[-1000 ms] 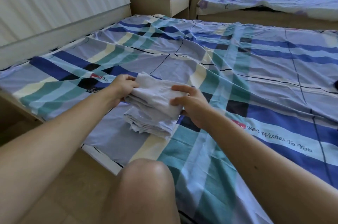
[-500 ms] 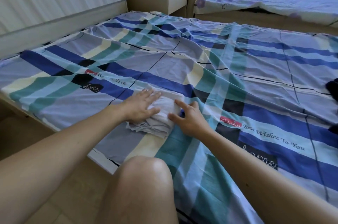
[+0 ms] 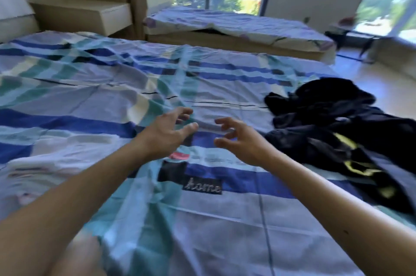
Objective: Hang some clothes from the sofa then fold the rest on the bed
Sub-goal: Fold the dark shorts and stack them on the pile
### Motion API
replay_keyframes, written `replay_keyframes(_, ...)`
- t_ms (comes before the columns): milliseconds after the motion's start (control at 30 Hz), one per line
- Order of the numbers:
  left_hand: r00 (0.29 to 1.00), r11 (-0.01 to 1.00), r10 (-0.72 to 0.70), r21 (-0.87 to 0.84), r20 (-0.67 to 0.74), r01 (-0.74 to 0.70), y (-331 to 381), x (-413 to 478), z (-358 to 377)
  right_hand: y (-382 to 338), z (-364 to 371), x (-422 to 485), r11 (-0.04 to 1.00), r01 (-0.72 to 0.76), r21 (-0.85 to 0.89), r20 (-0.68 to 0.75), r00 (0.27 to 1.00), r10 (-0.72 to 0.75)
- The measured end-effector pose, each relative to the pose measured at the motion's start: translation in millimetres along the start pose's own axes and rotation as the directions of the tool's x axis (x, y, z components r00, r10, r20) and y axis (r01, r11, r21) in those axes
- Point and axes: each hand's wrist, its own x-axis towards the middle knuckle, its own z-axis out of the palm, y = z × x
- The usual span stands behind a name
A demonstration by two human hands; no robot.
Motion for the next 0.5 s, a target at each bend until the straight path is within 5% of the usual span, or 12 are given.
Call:
replay_keyframes(133, 0.99, 0.988, 0.105, -0.121, 0.089, -0.094, 50, 15, 59, 45, -72, -28, 0.994, -0.035, 0.101, -0.249, 0.967, 0.059)
replay_keyframes(300, 0.968, 0.976, 0.201, -0.115, 0.15, -0.185, 63, 13, 108, 102, -143, -76, 0.971, -0.205, -0.124, -0.69, 0.721, 0.064)
replay_keyframes(400, 0.961, 0.979, 0.202, -0.074, 0.188, -0.191, 55, 7, 119, 129, -168, -89, 0.913, -0.381, -0.148, -0.758, 0.636, 0.143)
replay_keyframes(500, 0.958, 0.984, 0.18, -0.022, 0.222, -0.179, 51, 7, 122, 154, -169, -90, 0.852, -0.489, -0.187, -0.643, 0.717, 0.27)
